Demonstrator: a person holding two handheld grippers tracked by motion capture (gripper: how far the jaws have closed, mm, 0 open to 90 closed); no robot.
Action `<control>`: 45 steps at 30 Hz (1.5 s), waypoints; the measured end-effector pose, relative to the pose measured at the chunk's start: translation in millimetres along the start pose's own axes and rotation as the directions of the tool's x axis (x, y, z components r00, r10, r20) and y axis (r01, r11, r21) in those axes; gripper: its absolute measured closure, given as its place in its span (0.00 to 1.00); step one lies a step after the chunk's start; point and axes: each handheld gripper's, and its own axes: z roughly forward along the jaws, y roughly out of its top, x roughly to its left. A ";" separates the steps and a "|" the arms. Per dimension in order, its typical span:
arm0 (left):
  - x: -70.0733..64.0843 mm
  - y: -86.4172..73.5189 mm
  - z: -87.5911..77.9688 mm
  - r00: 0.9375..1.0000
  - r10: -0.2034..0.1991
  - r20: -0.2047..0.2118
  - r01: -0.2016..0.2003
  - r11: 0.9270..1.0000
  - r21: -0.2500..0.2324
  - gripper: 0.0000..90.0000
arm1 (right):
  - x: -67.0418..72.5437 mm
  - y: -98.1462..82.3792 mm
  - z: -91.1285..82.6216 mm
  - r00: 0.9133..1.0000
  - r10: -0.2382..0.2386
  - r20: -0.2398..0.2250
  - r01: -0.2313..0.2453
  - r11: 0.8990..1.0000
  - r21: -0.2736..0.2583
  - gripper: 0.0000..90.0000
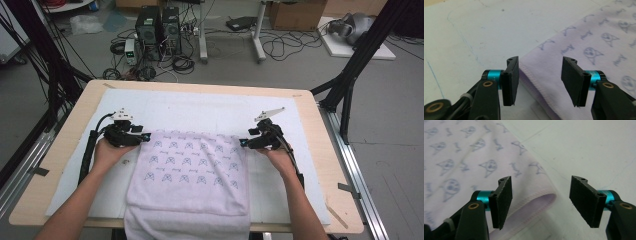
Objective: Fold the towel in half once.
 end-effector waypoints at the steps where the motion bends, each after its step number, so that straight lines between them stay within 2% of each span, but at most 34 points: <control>1: 3.8 -3.0 5.1 1.000 -0.021 -0.007 0.021 1.000 0.020 0.52 | -1.0 -1.0 2.9 1.000 0.003 0.005 -0.003 1.000 0.014 0.35; 3: 8.7 -7.4 11.6 0.999 -0.040 -0.004 0.040 0.998 0.057 0.48 | -4.3 -4.8 11.2 1.000 0.001 0.014 -0.002 0.999 0.054 0.35; 5: 9.0 -9.4 15.2 0.999 -0.047 -0.005 0.047 0.997 0.057 0.48 | -6.5 -7.7 17.2 1.000 0.005 0.012 -0.006 0.996 0.089 0.37; 6: 8.6 -8.8 15.4 0.999 -0.043 -0.016 0.043 0.998 0.055 0.50 | -6.5 -8.4 18.0 1.000 0.001 0.019 -0.002 0.996 0.084 0.41; 7: 7.4 -8.8 16.1 0.999 -0.044 -0.009 0.045 0.998 0.046 0.56 | -6.4 -8.2 17.7 1.000 -0.008 0.029 0.006 0.996 0.085 0.47; 8: 6.5 -8.7 16.7 0.999 -0.038 -0.003 0.038 0.998 0.047 0.68 | -6.5 -7.7 17.2 0.999 -0.028 0.029 0.025 0.996 0.083 0.61; 9: 4.4 -8.0 17.5 1.000 -0.028 -0.004 0.028 0.998 0.047 0.72 | -6.9 -7.3 16.9 0.999 -0.031 -0.011 0.031 0.997 0.077 0.78; 10: 3.9 -7.7 17.7 0.999 -0.026 0.026 0.025 0.999 0.042 0.82 | -6.0 -5.8 18.4 0.998 -0.032 -0.050 0.036 0.996 0.080 0.87; 11: 2.2 -7.0 18.1 1.000 -0.019 0.014 0.018 0.999 0.043 0.93 | -4.1 -3.8 19.3 0.997 -0.050 -0.063 0.055 0.995 0.085 0.92; 13: 0.3 -5.4 17.2 1.000 -0.006 -0.012 0.006 1.000 0.027 0.96 | -2.4 -0.5 20.1 0.995 -0.088 -0.045 0.092 0.992 0.091 0.94; 15: 2.0 -2.7 14.0 0.999 -0.031 -0.033 0.030 0.999 -0.030 0.97 | -6.5 2.1 18.5 0.996 -0.081 -0.024 0.083 0.993 0.087 0.94; 17: 5.0 0.5 11.0 0.997 -0.059 -0.045 0.055 0.995 -0.081 0.97 | -12.5 9.5 13.9 0.998 -0.064 -0.008 0.064 0.995 0.074 0.94; 19: 9.4 13.1 10.1 0.997 -0.050 -0.062 0.047 0.997 -0.063 0.97 | -16.9 22.1 7.1 0.997 -0.072 0.030 0.071 0.996 0.050 0.94; 23: 13.9 52.3 0.6 0.996 -0.023 -0.087 0.013 0.994 -0.107 0.97 | -29.3 54.2 -8.6 0.993 -0.084 0.081 0.082 0.996 0.025 0.94; 25: 15.6 81.6 -7.0 0.995 0.011 -0.103 -0.024 0.992 -0.127 0.97 | -35.7 67.5 -17.6 0.991 -0.078 0.106 0.077 0.997 0.017 0.94; 27: 17.4 105.1 -13.6 0.992 0.032 -0.122 -0.050 0.987 -0.151 0.97 | -43.5 83.8 -31.4 0.988 -0.078 0.134 0.081 0.997 -0.015 0.94; 29: 19.2 120.2 -15.2 0.988 0.055 -0.145 -0.077 0.986 -0.151 0.96 | -48.1 96.8 -41.9 0.985 -0.071 0.155 0.078 0.996 -0.041 0.94; 30: 20.5 126.3 -13.3 0.982 0.069 -0.174 -0.093 0.987 -0.132 0.95 | -49.7 101.2 -44.2 0.985 -0.075 0.155 0.082 0.996 -0.040 0.93; 31: 22.4 128.7 -10.6 0.978 0.059 -0.201 -0.083 0.990 -0.113 0.88 | -50.6 105.1 -46.2 0.981 -0.093 0.171 0.101 0.994 -0.040 0.90; 32: 25.0 128.4 -9.0 0.978 0.044 -0.206 -0.066 0.993 -0.102 0.76 | -51.5 105.1 -45.7 0.978 -0.088 0.190 0.097 0.994 -0.042 0.81; 33: 27.5 126.0 -8.6 0.981 0.038 -0.188 -0.057 0.994 -0.096 0.74 | -54.1 103.1 -43.4 0.977 -0.066 0.202 0.076 0.996 -0.042 0.71; 34: 29.4 122.5 -7.5 0.985 0.035 -0.167 -0.050 0.995 -0.085 0.72 | -57.6 99.2 -39.8 0.981 -0.036 0.191 0.044 0.998 -0.036 0.65; 35: 29.8 117.6 -6.5 0.987 0.032 -0.157 -0.044 0.996 -0.077 0.70 | -59.6 93.6 -36.4 0.984 -0.016 0.175 0.021 0.999 -0.025 0.62; 37: 30.2 104.4 -6.0 0.990 0.021 -0.138 -0.032 0.996 -0.084 0.67 | -60.1 80.4 -29.9 0.986 -0.010 0.166 0.011 1.000 -0.007 0.57; 38: 30.3 97.5 -5.0 0.993 0.015 -0.120 -0.025 0.997 -0.078 0.67 | -59.5 73.2 -26.7 0.990 0.003 0.144 -0.002 1.000 -0.009 0.56; 40: 29.5 85.8 -3.6 0.995 0.007 -0.095 -0.013 0.998 -0.058 0.65 | -54.9 60.3 -21.2 0.992 -0.005 0.129 0.005 1.000 0.004 0.54; 41: 26.7 77.1 -2.9 0.997 0.003 -0.076 -0.008 0.998 -0.068 0.65 | -52.2 55.5 -19.8 0.993 -0.002 0.122 0.002 1.000 0.000 0.53; 42: 24.3 70.8 -3.1 0.998 0.009 -0.062 -0.013 0.998 -0.063 0.65 | -49.9 51.1 -16.0 0.997 0.017 0.080 -0.020 0.999 0.031 0.50; 43: 22.4 66.1 -3.3 0.999 0.007 -0.046 -0.010 0.998 -0.064 0.64 | -46.4 48.9 -12.8 0.998 0.025 0.059 -0.029 0.997 0.070 0.48; 44: 17.7 58.9 -3.2 1.000 0.011 -0.023 -0.013 0.998 -0.068 0.63 | -42.6 46.9 -11.8 0.999 0.014 0.053 -0.018 0.996 0.083 0.50; 45: 13.6 53.5 -3.8 1.000 0.022 -0.006 -0.022 0.998 -0.066 0.63 | -33.7 41.3 -12.5 0.998 -0.025 0.061 0.022 0.999 0.048 0.53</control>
